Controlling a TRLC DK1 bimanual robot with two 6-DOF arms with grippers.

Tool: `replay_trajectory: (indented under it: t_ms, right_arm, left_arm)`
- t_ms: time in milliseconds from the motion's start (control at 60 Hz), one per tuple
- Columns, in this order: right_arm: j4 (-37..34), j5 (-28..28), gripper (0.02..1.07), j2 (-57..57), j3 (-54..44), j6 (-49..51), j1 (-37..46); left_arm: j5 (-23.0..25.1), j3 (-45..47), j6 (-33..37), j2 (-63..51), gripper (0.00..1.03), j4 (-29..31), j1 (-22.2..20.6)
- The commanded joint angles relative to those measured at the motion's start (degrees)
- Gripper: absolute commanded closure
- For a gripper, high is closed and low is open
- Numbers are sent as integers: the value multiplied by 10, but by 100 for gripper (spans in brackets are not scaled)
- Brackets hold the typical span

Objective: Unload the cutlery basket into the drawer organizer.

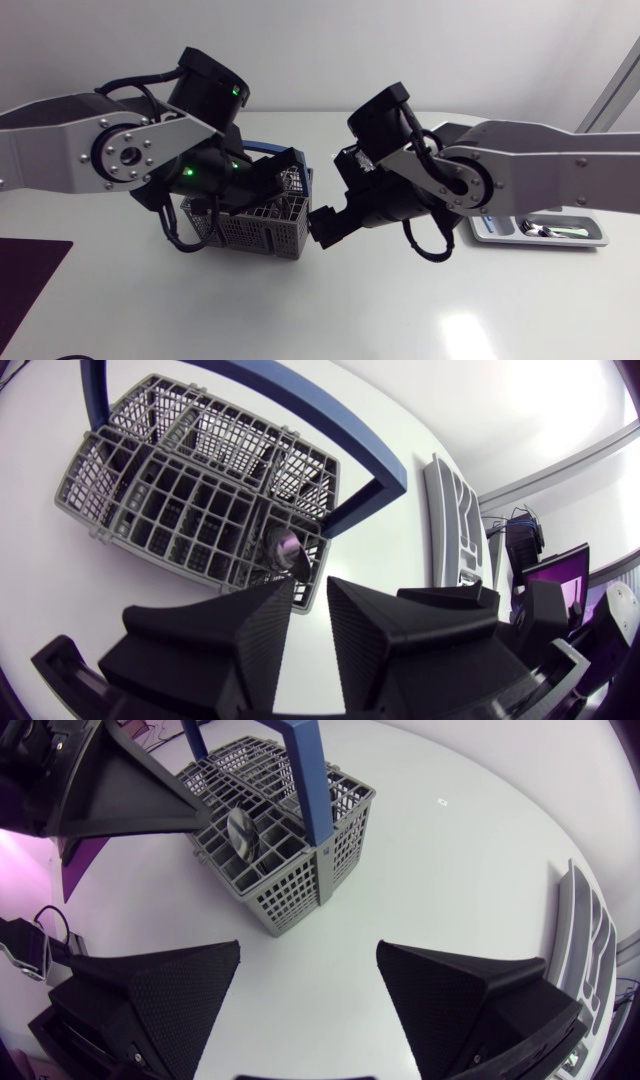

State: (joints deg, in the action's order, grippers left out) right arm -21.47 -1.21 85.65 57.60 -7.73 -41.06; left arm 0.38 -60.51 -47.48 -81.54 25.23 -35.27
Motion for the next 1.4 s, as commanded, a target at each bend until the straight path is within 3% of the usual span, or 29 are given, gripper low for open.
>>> replay_trajectory:
  t_ms: [0,367,1383]
  right_arm:
    - [8,4,9,0,-16,7,-4]
    - [13,3,9,-14,-31,11,-4]
    - [13,4,9,-23,-47,13,-5]
  left_arm:
    - [-10,-22,-32,-15,76,6,-9]
    - [-46,-44,-53,-44,76,17,-28]
    - [-84,-102,-59,-103,76,45,-38]
